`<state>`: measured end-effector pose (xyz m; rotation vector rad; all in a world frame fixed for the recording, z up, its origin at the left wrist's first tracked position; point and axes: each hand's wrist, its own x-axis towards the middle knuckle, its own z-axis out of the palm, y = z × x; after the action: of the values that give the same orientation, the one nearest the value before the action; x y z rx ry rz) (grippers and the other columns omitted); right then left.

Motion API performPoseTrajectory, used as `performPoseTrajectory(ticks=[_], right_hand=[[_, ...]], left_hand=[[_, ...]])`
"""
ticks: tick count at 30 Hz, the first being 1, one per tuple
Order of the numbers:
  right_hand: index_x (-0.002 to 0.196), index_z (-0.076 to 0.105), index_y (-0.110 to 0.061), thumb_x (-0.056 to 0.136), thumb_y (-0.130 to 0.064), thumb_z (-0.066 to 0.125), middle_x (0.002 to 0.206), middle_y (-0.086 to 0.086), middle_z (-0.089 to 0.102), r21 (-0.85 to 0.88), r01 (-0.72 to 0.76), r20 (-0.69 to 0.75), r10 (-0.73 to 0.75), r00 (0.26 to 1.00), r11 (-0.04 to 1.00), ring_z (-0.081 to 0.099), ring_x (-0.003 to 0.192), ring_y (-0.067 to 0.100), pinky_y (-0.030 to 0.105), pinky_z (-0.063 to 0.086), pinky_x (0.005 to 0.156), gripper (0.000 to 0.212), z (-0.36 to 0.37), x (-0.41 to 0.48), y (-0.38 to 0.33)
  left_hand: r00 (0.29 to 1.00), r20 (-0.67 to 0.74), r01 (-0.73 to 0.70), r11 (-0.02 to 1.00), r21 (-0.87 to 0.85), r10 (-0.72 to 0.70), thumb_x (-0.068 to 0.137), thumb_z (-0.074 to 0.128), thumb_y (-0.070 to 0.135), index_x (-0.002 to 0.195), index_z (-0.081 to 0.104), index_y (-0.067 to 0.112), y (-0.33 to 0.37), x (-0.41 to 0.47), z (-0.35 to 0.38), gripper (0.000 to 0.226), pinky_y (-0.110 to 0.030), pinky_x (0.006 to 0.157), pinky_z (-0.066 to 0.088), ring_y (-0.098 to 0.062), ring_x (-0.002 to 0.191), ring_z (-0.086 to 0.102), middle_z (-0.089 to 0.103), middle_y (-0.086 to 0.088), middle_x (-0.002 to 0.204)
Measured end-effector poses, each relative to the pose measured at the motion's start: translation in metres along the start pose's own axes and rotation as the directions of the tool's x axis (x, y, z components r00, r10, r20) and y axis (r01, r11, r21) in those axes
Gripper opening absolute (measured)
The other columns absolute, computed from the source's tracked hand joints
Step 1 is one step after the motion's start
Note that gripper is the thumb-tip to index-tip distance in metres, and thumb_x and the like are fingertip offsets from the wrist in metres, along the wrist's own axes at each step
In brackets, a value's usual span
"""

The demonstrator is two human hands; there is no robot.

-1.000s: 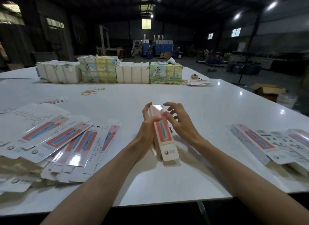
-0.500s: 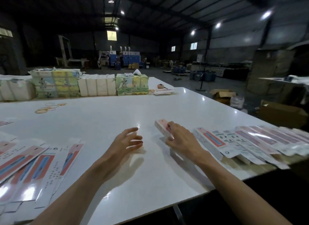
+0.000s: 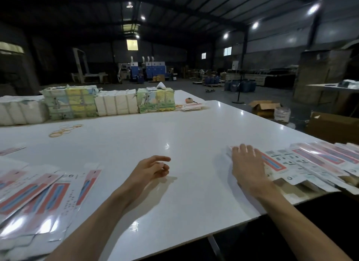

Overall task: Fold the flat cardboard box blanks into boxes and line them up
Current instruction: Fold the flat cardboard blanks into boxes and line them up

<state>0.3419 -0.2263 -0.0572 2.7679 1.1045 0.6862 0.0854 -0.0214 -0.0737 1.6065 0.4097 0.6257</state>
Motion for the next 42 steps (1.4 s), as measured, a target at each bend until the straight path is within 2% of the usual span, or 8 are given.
performPoseTrajectory(ticks=[6,10,16,22,26,33,38,42], right_hand=[[0.109,0.06,-0.016,0.103,-0.019,0.051,0.095,0.003,0.068,0.311,0.361,-0.269,-0.283,0.921,0.879,0.065,0.083,0.024,0.037,0.057,0.079,0.011,-0.045,0.026,-0.099],[0.087,0.047,-0.017,0.102,-0.02,0.047,0.065,-0.004,0.049,0.342,0.483,-0.296,-0.396,0.869,0.806,0.047,0.054,0.023,0.031,0.033,0.05,0.016,-0.046,0.02,-0.154],[0.099,0.057,-0.023,0.097,-0.026,0.048,0.078,-0.002,0.064,0.536,0.508,-0.231,-0.462,0.856,0.674,0.061,0.073,0.028,0.034,0.041,0.062,0.01,-0.009,0.022,-0.16],[0.097,0.06,-0.026,0.097,-0.029,0.052,0.076,-0.005,0.064,0.59,0.52,-0.248,-0.474,0.845,0.618,0.06,0.072,0.022,0.03,0.032,0.057,0.009,-0.006,0.023,-0.161],[0.095,0.061,-0.026,0.099,-0.029,0.051,0.074,-0.005,0.064,0.626,0.507,-0.246,-0.467,0.849,0.592,0.059,0.071,0.022,0.032,0.038,0.061,0.011,-0.007,0.023,-0.159],[0.091,0.061,-0.025,0.098,-0.025,0.05,0.072,-0.005,0.063,0.664,0.496,-0.226,-0.482,0.847,0.56,0.058,0.071,0.022,0.033,0.042,0.063,0.013,-0.007,0.022,-0.156],[0.094,0.063,-0.025,0.098,-0.024,0.051,0.076,-0.006,0.065,0.685,0.484,-0.21,-0.488,0.847,0.545,0.058,0.074,0.02,0.035,0.047,0.07,0.013,-0.01,0.021,-0.155],[0.094,0.062,-0.025,0.098,-0.023,0.053,0.072,-0.01,0.061,0.718,0.475,-0.209,-0.493,0.845,0.509,0.055,0.072,0.016,0.033,0.044,0.066,0.01,-0.011,0.023,-0.155]], left_hand=[[0.998,-0.051,0.046,0.987,0.153,-0.038,0.108,0.056,0.013,0.118,0.078,0.018,0.015,-0.006,0.0,0.025,-0.028,0.078,0.059,-0.02,0.082,0.069,0.075,-0.007,0.098],[0.981,-0.155,0.177,0.859,0.48,-0.116,0.104,0.062,0.024,0.114,0.074,0.026,0.042,-0.009,-0.018,0.016,-0.023,0.075,0.062,-0.012,0.08,0.076,0.078,0.0,0.1],[0.872,-0.462,0.49,0.282,0.825,-0.163,0.107,0.057,0.027,0.133,0.063,0.014,0.077,-0.051,-0.1,0.03,-0.038,0.102,0.051,-0.028,0.121,0.063,0.065,-0.01,0.135],[0.652,-0.757,0.753,-0.131,0.644,0.027,0.099,0.065,0.052,0.112,0.062,0.012,0.073,-0.117,-0.157,0.042,-0.043,0.098,0.052,-0.03,0.116,0.057,0.06,-0.011,0.122],[0.685,-0.716,0.727,-0.173,0.664,0.133,0.098,0.066,0.053,0.075,0.056,0.025,0.069,-0.129,-0.159,0.038,-0.027,0.058,0.044,-0.012,0.066,0.06,0.061,0.006,0.076],[0.644,-0.764,0.759,-0.15,0.634,0.029,0.088,0.076,0.061,0.133,0.045,0.01,0.088,-0.122,-0.167,0.075,-0.046,0.1,0.047,-0.035,0.128,0.051,0.053,-0.017,0.138],[0.706,-0.705,0.708,-0.046,0.704,0.074,0.082,0.084,0.041,0.109,0.056,0.017,0.112,-0.113,-0.164,0.045,-0.042,0.082,0.056,-0.029,0.095,0.064,0.066,-0.01,0.112],[0.792,-0.61,0.588,0.255,0.768,0.009,0.087,0.083,0.033,0.106,0.071,0.012,0.131,-0.078,-0.132,0.031,-0.039,0.076,0.06,-0.028,0.084,0.072,0.075,-0.011,0.102]])
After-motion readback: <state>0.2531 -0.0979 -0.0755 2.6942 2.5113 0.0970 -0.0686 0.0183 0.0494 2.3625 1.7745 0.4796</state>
